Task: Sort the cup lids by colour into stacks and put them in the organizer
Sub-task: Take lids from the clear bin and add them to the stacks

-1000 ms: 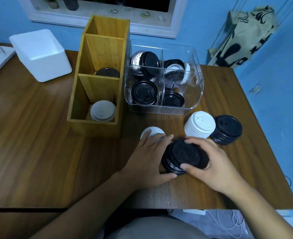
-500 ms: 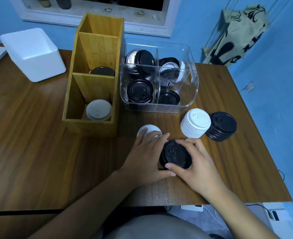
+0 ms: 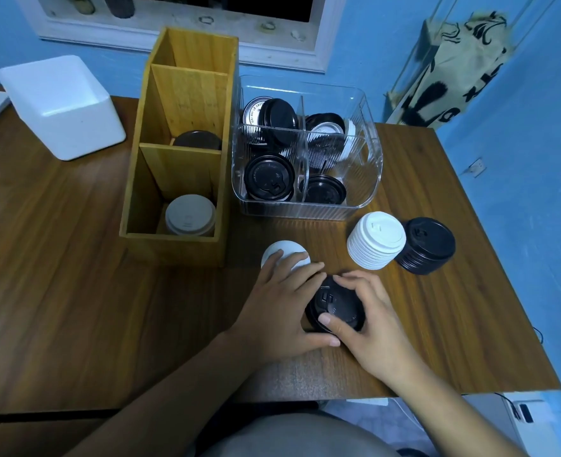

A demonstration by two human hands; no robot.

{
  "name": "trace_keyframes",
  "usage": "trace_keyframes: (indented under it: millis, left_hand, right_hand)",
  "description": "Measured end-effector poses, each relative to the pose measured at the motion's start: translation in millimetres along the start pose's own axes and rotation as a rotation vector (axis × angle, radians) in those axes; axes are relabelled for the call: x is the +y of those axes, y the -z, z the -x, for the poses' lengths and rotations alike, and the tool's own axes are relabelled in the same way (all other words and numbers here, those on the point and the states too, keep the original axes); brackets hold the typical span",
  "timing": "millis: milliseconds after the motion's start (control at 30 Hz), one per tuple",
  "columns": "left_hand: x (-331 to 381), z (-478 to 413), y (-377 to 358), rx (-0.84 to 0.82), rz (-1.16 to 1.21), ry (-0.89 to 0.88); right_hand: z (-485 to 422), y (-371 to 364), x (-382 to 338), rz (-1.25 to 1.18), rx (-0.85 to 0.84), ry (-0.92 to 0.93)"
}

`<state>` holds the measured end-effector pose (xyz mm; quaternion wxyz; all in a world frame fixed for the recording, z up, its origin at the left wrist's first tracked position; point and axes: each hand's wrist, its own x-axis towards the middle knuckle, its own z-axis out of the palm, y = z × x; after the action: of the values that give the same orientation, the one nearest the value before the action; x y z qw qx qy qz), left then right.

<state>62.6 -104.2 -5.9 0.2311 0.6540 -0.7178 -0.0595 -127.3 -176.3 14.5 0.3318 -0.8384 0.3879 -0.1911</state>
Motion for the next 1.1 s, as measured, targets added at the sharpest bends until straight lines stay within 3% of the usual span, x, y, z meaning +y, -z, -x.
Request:
trace_keyframes:
  millis: [333, 533, 600, 667, 767, 833, 967, 1100]
  left_hand:
    - [4.1, 1.5, 0.7, 0.076, 0.018, 0.001]
    - [3.4, -2.0, 2.1, 0.093, -0.058, 0.134]
    - [3.7, -2.8, 2.8, 0.081, -0.065, 0.16]
    - [3.8, -2.8, 3.1, 0.07, -0.065, 0.171]
    - [3.8, -2.3, 3.3, 0.056, -0.062, 0.174]
    - [3.5, -2.0, 3.6, 0.048, -0.062, 0.175]
    - [2.5, -2.2, 4.4, 0.039, -0.061, 0.172]
    - [2.0, -2.3, 4.8, 0.026, -0.056, 0.167]
  right_hand:
    - [-3.1, 16.3, -10.5, 0.331, -0.154, 0.12]
    - [-72.8, 54.4, -56.1, 0.305, 0.11, 0.375]
    - [-112.6, 63.4, -63.4, 0.365, 0.126, 0.375]
    - [-155.9, 70.5, -67.2, 0.492, -0.015, 0.272]
    - [-213.4, 77.5, -66.6, 0.795, -0.363, 0.099]
    - [-235.3, 74.9, -65.2, 0.906, -0.508, 0.093]
    - [-246.8, 60.0, -63.5, 1.04, -0.663, 0.166]
    - [-246.2, 59.8, -58.9, 1.056, -0.651, 0.247]
